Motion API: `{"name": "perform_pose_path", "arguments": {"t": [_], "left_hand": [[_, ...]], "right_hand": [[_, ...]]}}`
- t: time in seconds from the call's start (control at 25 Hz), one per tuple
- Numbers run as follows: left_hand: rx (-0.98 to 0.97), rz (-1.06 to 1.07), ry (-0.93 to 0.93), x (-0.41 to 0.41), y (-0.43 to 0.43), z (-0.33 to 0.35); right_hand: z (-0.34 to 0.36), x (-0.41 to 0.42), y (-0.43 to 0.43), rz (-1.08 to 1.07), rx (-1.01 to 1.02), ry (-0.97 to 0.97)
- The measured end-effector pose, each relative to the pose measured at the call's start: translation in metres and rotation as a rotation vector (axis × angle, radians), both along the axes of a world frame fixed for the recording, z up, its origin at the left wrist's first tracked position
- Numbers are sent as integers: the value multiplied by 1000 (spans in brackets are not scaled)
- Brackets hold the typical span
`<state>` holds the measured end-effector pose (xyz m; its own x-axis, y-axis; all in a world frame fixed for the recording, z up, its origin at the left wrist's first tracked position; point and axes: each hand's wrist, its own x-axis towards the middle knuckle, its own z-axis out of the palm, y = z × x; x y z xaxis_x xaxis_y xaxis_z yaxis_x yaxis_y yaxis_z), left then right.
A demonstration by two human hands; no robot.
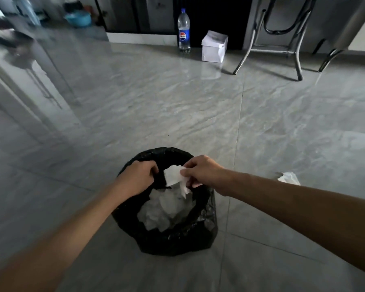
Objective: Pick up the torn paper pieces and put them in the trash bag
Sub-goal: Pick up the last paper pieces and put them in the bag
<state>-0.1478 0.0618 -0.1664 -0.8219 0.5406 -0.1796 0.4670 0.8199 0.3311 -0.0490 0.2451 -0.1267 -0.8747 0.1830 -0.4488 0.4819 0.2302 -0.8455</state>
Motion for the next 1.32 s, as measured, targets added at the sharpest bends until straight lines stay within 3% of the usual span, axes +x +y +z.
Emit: {"name": "perform_pose_path", "arguments": {"t": [0.2, 0.44, 0.64, 0.8, 0.92, 1.04, 1.32], "left_hand": [[130, 15, 51, 12, 39, 25], [174, -194, -98, 52, 142, 49], [85, -468, -186, 96, 242, 40], [-121, -707, -154, 112, 307, 3], [-240, -780, -78, 116, 353, -47], [-234, -728, -43, 115, 396, -96], [-202, -579, 2, 114, 465, -178]], "right_hand": [[8, 18, 35, -16, -36, 8], [11, 72, 130, -40, 125, -35], [-37, 148, 217, -95, 182, -169], [-93, 196, 271, -129, 236, -321], [-125, 205, 308, -111, 348, -310], [-142, 205, 336, -143, 528, -250], [-182, 222, 369, -133, 572, -280]]}}
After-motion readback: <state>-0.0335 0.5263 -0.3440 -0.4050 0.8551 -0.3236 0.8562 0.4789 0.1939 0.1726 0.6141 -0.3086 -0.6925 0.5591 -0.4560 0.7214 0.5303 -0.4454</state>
